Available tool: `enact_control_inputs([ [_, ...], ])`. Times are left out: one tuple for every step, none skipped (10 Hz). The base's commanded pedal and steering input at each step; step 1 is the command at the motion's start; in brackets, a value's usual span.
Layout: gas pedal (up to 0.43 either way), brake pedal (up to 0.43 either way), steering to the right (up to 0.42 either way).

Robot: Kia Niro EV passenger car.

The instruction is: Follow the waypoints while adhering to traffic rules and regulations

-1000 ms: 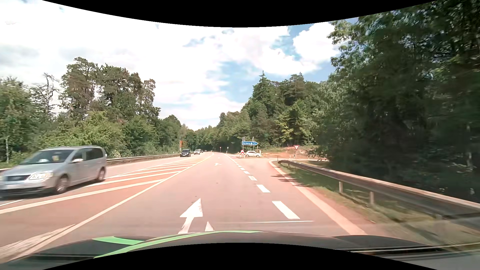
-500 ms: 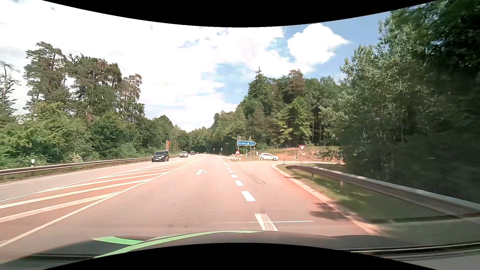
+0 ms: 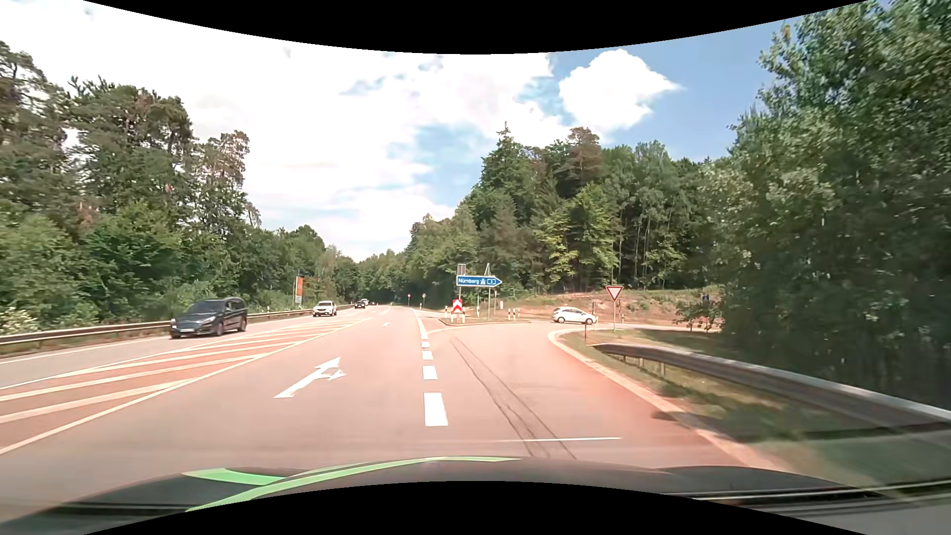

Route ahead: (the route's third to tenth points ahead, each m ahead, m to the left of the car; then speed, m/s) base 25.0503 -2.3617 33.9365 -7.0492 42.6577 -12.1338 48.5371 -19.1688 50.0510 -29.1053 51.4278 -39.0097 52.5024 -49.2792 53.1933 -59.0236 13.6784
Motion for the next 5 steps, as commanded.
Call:
enact_control_inputs([
  [0.000, 0.201, 0.028],
  [0.000, 0.201, 0.028],
  [0.000, 0.201, 0.031],
  [0.000, 0.195, 0.036],
  [0.000, 0.189, 0.042],
])
